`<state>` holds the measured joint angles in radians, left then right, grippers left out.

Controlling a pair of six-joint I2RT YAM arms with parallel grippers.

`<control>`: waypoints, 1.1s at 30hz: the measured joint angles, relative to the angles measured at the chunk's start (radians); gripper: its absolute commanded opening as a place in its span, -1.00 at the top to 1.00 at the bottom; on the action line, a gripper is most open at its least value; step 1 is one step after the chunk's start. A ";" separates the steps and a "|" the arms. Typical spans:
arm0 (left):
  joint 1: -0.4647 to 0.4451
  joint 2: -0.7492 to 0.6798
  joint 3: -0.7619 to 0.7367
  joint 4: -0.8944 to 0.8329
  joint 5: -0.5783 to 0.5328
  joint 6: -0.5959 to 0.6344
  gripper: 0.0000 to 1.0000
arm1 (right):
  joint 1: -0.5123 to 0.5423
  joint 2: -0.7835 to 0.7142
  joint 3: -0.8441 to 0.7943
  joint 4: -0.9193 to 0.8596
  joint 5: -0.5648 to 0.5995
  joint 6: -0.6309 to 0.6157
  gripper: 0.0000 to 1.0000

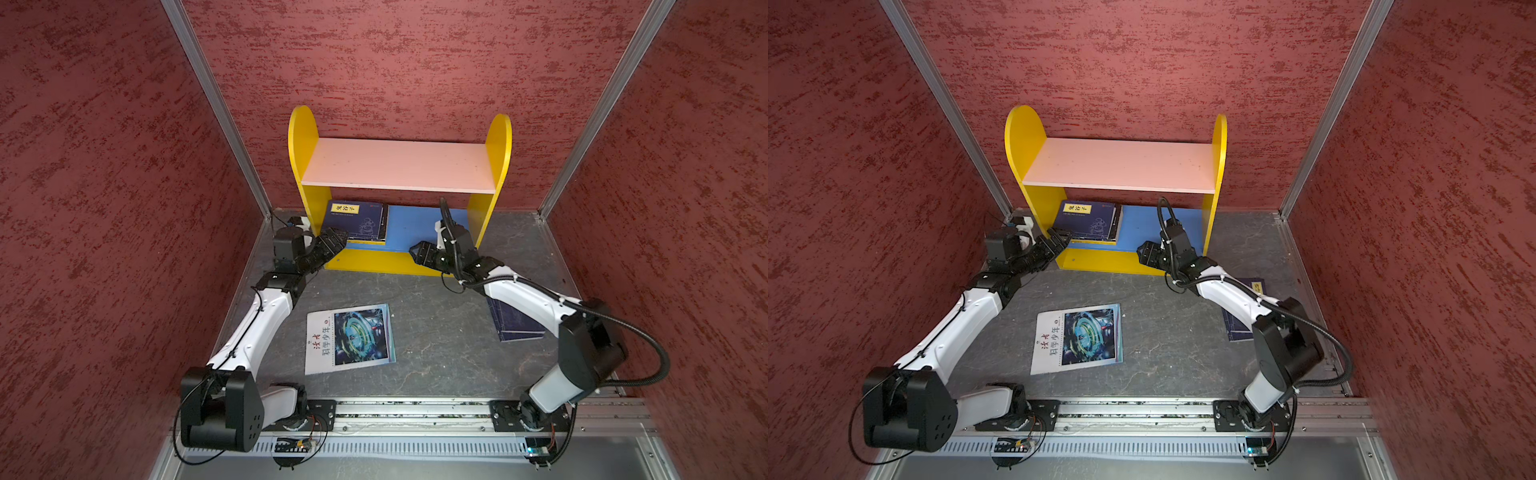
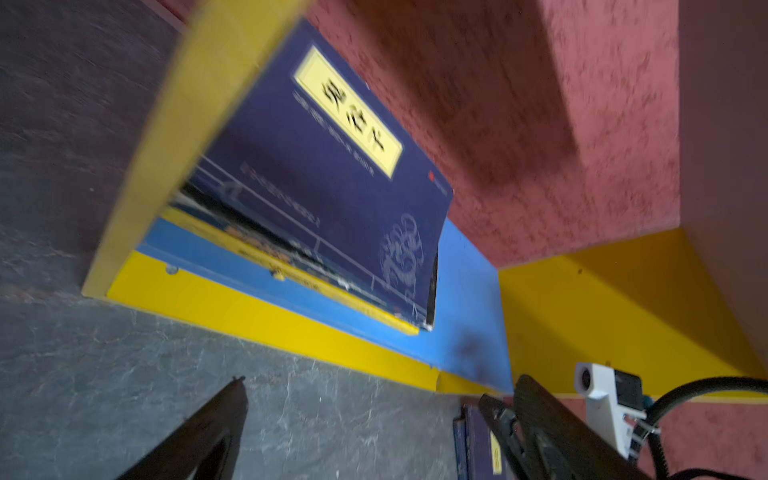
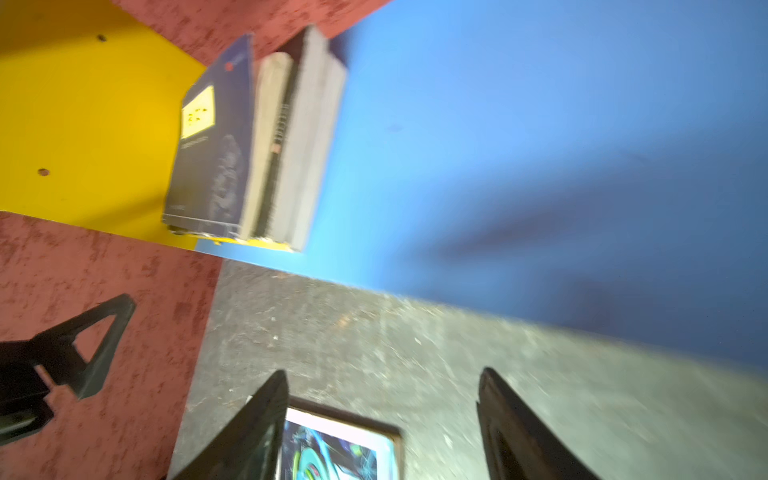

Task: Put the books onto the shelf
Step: 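Open the right gripper and withdraw both grippers toward the table books, then reach both grippers to the blue yellow-labelled books on the table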

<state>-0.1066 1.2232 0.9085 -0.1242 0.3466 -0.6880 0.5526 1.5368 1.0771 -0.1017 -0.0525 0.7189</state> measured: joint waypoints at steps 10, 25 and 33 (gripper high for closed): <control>-0.217 0.016 -0.021 -0.117 -0.042 0.134 -0.99 | -0.141 -0.450 -0.384 -0.084 0.340 0.142 -0.98; -0.388 0.147 0.085 -0.174 -0.119 0.231 -0.99 | -0.721 -0.132 -0.282 -0.290 0.130 -0.059 -0.97; -0.399 0.131 0.085 -0.203 -0.161 0.233 -0.99 | -0.860 0.022 -0.248 -0.291 0.022 -0.204 -0.97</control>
<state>-0.5060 1.3544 0.9932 -0.3275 0.1852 -0.4549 -0.3077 1.5589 0.8288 -0.3931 -0.0303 0.5148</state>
